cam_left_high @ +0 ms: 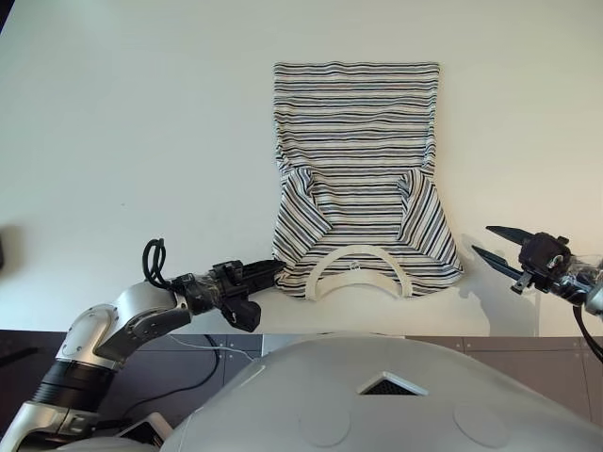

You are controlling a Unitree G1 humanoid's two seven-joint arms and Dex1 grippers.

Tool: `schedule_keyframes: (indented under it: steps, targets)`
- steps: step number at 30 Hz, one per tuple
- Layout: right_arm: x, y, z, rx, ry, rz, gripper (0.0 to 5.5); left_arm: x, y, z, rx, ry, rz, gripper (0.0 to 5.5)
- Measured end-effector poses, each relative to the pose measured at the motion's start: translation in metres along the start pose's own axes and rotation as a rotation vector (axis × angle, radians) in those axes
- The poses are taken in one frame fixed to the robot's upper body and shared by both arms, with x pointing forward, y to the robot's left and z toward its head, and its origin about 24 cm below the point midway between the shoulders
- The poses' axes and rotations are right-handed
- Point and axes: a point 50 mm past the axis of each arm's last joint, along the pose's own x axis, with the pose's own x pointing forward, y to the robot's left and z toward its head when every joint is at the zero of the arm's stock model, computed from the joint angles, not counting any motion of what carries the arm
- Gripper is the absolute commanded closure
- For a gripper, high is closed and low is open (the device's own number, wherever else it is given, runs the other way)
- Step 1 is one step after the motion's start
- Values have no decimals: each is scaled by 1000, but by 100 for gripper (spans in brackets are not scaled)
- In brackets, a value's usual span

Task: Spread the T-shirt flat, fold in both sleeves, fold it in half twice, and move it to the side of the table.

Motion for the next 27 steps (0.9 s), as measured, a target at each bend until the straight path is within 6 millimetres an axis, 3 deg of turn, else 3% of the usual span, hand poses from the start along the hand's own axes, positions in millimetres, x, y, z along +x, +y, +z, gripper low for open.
schedule_keyframes:
  steps: [5, 6, 9, 12, 15, 22, 27]
  targets:
    - [-4, 3, -3, -171, 20, 86, 360, -1, 4, -3, 12, -28, -4, 539]
    - [-5, 4, -5, -225, 27, 115, 339, -1, 5, -4, 14, -28, -2, 540]
    - [-9, 3, -11, -469, 35, 191, 280, -1, 6, -5, 16, -43, -11, 540]
    - [-8, -5, -13, -746, 8, 244, 280, -1, 7, -7, 24, -50, -19, 540]
    - [2, -4, -10, -911, -89, 277, 280, -1, 6, -7, 24, -55, -27, 540]
    - [17, -3, -11, -1011, -239, 272, 280, -1, 6, -7, 24, -56, -29, 540]
    - [10, 13, -18, -995, -279, 271, 280, 0, 9, -10, 39, -73, -51, 540]
